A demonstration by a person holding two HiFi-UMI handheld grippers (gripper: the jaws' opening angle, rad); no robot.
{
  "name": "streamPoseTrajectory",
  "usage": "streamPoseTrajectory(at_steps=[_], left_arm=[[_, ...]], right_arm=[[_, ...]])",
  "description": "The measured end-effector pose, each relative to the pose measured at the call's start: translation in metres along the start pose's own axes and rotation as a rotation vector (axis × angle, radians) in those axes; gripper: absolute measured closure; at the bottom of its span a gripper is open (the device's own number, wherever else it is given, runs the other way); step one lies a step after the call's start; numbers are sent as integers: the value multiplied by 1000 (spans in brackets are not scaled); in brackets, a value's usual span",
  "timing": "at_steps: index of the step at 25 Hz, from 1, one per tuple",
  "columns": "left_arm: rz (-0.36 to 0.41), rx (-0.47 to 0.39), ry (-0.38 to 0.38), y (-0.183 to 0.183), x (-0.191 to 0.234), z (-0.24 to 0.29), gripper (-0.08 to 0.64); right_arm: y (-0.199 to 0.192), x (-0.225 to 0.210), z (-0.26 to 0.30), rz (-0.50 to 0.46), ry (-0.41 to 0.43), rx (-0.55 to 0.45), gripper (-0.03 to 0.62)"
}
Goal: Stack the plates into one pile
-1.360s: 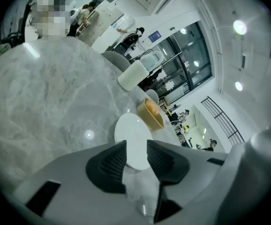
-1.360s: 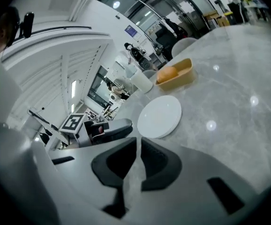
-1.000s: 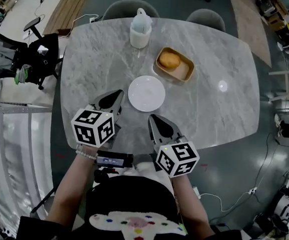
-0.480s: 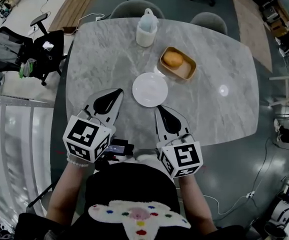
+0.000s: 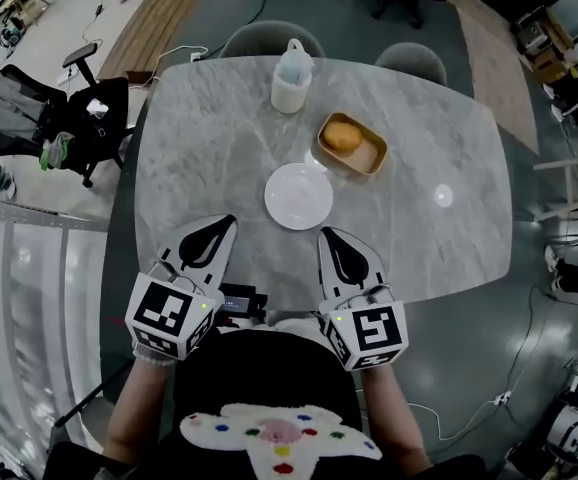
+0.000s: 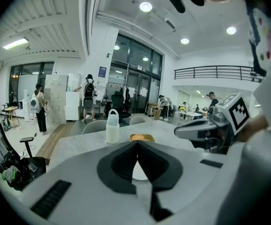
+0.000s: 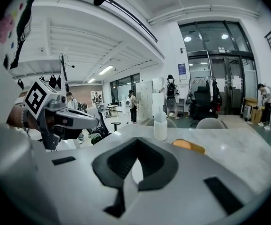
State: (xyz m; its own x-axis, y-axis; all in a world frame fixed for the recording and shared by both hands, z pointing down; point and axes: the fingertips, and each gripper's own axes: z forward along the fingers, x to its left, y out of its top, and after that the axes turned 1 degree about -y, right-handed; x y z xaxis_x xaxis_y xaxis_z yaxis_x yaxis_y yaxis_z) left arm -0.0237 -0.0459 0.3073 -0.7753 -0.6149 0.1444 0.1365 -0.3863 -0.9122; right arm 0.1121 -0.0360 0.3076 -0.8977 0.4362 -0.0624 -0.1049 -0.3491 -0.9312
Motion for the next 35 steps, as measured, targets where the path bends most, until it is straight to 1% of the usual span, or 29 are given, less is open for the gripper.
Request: streamPoseTrajectory(at_steps=[6, 9, 14, 19, 35], left_arm=[[25, -1, -10, 0, -5, -4, 549], [33, -5, -10, 1, -5, -3, 549], [25, -12, -10, 0, -2, -2, 549], [-3, -22, -10, 1, 0, -3, 549], [-16, -29, 4, 1, 8, -7, 549]], right_arm=[[2, -2, -3, 21, -12, -14, 591], [3, -1, -3, 16, -16, -14, 591], [1, 2, -1, 13, -16, -8, 591], [4, 5, -2, 0, -13, -4, 591], [8, 13, 1, -34, -8, -4, 591]])
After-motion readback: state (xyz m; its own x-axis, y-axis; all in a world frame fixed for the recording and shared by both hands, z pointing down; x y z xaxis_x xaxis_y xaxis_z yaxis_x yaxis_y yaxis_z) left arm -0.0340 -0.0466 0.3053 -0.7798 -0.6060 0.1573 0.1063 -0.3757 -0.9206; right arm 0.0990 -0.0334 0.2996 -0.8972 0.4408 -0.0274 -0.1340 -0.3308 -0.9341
